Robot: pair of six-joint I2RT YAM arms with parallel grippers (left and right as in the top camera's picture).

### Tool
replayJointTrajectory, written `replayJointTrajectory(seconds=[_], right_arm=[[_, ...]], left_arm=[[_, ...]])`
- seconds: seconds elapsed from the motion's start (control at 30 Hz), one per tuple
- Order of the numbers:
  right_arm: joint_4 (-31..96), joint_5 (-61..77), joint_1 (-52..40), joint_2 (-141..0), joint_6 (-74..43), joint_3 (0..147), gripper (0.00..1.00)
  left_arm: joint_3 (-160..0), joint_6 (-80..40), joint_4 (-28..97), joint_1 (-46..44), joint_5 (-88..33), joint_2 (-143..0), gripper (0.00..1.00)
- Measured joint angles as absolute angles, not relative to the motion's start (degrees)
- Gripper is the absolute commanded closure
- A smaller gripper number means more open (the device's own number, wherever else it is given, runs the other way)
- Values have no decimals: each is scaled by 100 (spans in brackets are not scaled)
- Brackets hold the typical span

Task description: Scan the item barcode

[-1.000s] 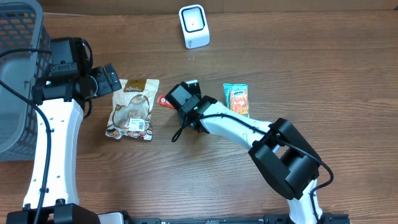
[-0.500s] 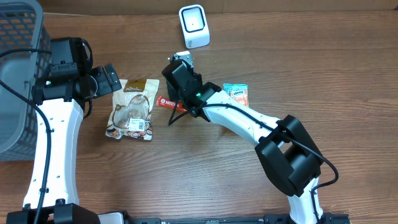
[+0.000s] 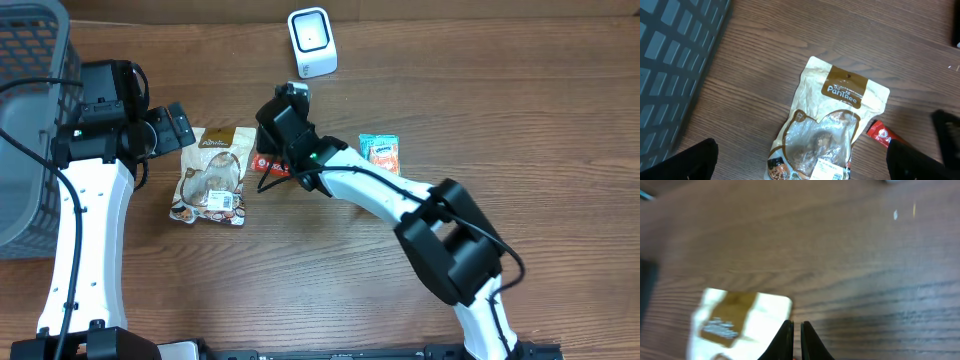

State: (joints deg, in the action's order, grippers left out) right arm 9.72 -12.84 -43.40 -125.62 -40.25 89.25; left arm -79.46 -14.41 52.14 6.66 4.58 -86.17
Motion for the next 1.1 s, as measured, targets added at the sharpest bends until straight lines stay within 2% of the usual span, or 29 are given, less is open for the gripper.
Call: replayJointTrajectory(seconds=[0.2, 0.7, 1.1], right_arm=[[1009, -1282, -4388, -12973, -4147, 8925, 92], [1319, -1087, -4805, -12982, -4198, 8925, 92], [2512, -843, -4840, -12897, -4200, 9091, 92]], left_arm=[[-7946, -1441, 5214, 666, 458, -8617, 1], [-7946, -1441, 5214, 666, 458, -8617, 0], [-7946, -1441, 5214, 666, 460, -8617, 0]])
